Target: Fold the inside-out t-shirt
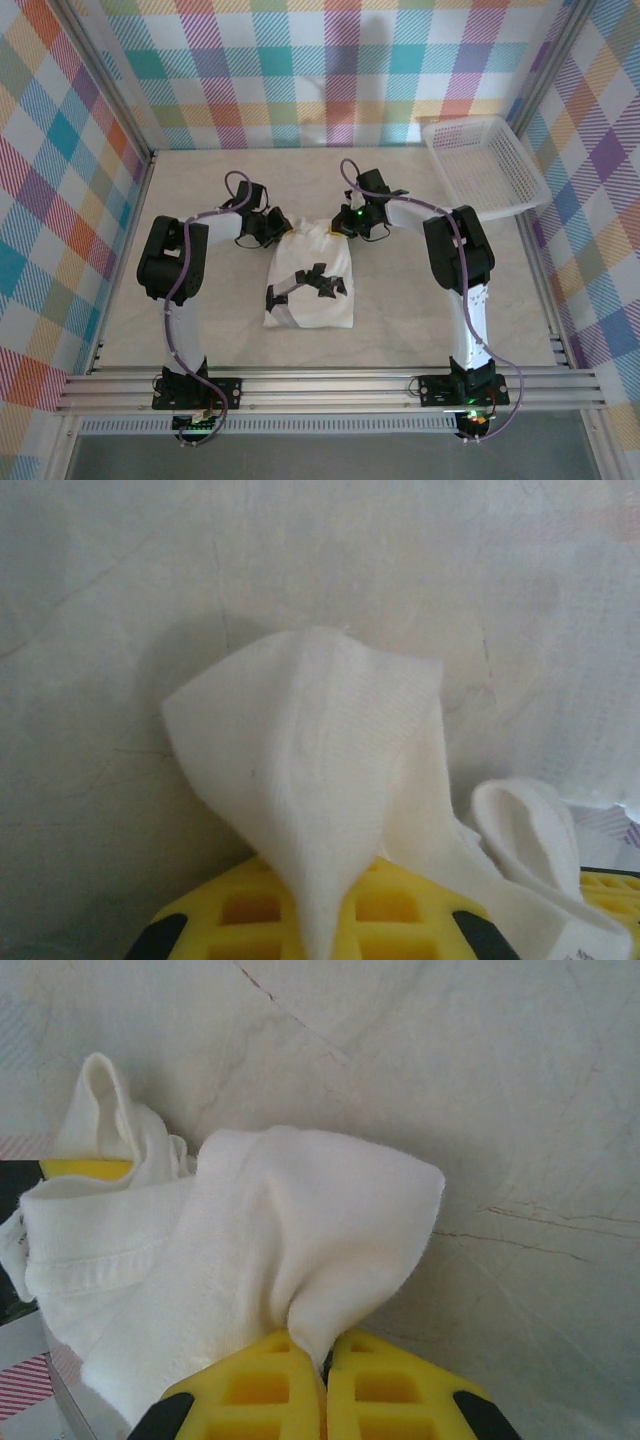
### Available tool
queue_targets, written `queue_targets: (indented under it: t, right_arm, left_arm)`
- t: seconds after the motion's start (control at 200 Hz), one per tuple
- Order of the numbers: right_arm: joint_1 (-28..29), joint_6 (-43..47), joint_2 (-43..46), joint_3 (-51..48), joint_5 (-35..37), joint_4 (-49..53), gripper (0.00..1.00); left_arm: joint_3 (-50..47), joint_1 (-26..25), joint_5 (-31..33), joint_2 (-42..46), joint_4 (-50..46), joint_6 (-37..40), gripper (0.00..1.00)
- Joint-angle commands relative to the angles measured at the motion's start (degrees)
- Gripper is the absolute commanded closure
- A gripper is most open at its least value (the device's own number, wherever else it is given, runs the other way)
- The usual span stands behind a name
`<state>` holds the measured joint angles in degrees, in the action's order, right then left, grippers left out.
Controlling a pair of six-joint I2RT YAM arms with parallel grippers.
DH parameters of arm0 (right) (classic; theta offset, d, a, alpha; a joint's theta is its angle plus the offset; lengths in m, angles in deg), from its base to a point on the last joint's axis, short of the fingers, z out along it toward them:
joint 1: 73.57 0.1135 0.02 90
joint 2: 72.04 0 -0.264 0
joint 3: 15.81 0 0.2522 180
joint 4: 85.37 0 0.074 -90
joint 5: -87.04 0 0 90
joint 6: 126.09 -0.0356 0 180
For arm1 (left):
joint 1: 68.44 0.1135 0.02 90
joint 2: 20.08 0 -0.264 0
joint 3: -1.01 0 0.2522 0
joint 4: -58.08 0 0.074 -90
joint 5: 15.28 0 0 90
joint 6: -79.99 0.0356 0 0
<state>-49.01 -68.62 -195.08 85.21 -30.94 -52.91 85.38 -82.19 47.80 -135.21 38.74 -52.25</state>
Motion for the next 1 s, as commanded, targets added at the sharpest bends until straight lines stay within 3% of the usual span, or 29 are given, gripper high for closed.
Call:
queue_targets:
  t: [0.0,0.175,0.29,0.475,0.605,0.725,0.86,0.995]
  right_arm:
    - [-1.6,0.9,4.4,9.5,-2.2,2.2,1.0]
    - [-2.8,4.7,10.7,22.9,-3.9,4.1,1.0]
    - [-2.8,6.9,15.2,22.9,-7.2,0.1,1.0]
    - [-2.1,7.9,22.0,1.3,-12.4,-14.2,1.0]
    - [-0.8,8.7,21.4,-12.9,-14.4,-15.1,1.0]
    - [0.1,4.5,20.9,-23.5,-15.7,-17.8,1.0]
    - [1.3,4.0,22.7,-29.6,-15.8,-18.2,1.0]
    - [1.7,4.6,24.7,-29.1,-17.4,-16.4,0.99]
  left_arm:
    - [5.6,2.6,-4.7,6.7,1.1,-3.0,1.0]
    - [10.7,8.4,-7.8,18.8,2.3,-8.1,1.0]
    - [9.8,9.3,-6.9,27.2,1.5,-7.4,1.0]
    - [-5.3,6.1,-5.2,36.1,-3.7,-1.7,1.0]
    - [-21.1,4.3,-4.7,39.1,-4.0,-0.7,1.0]
    - [-28.7,2.5,-4.5,41.6,-5.0,-0.2,1.0]
    - [-31.7,1.7,-1.9,45.2,-8.9,2.1,1.0]
    - [-31.8,1.0,-1.9,47.2,-7.0,7.0,1.0]
